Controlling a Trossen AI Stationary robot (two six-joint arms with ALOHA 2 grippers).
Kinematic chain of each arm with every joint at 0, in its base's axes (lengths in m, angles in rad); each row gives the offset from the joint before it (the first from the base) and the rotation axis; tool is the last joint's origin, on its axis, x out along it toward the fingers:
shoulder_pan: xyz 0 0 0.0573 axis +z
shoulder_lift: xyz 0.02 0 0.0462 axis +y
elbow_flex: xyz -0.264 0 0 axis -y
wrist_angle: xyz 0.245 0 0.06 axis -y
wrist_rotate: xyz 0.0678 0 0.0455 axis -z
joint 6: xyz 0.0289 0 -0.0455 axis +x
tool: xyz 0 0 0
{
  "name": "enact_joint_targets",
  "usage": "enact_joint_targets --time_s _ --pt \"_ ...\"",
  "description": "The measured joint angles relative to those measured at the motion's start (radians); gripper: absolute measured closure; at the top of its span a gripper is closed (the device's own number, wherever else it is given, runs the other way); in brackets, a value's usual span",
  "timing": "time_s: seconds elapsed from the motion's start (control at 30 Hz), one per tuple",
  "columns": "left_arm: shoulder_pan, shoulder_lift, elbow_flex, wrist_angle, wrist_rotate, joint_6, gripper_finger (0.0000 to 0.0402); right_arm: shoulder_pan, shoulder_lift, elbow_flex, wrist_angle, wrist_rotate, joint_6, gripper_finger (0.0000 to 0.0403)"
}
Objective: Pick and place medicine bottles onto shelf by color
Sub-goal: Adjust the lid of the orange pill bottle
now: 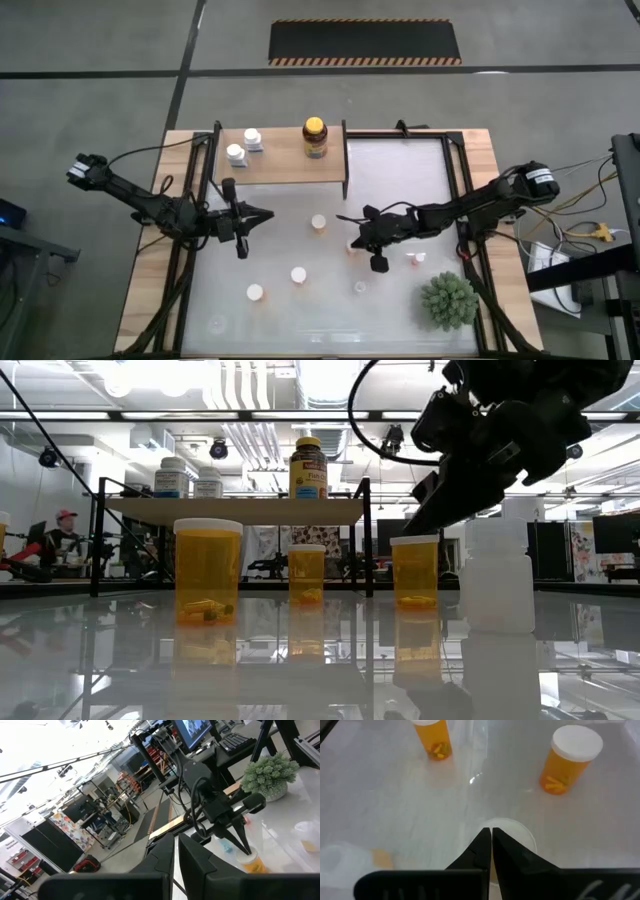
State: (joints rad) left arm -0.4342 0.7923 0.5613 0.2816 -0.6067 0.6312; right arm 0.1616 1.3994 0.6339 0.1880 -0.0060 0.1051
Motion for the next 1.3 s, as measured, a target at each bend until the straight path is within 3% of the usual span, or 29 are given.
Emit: enact_joint_targets --time_s 0.3,0.6,0.77,1.3 --pt "0.000 0.000 0.000 0.003 0.000 -0.023 0.0394 0.000 -0.071 0.013 -0.018 0.007 -0.038 0.0394" --pt "0.000 0.000 0.000 0.006 0.000 -0.024 0.0394 -0.001 -0.022 -0.015 -0.010 0.008 -0.027 0.0394" --pt "0.000 0.000 0.000 0.007 0.000 -0.026 0.0394 -0.001 -0.055 0.000 -0.027 0.008 -0.039 0.0394" --pt "0.000 0.000 0.000 0.009 0.001 -0.025 0.0394 -0.003 0.045 -0.066 0.221 0.032 -0.012 0.0394"
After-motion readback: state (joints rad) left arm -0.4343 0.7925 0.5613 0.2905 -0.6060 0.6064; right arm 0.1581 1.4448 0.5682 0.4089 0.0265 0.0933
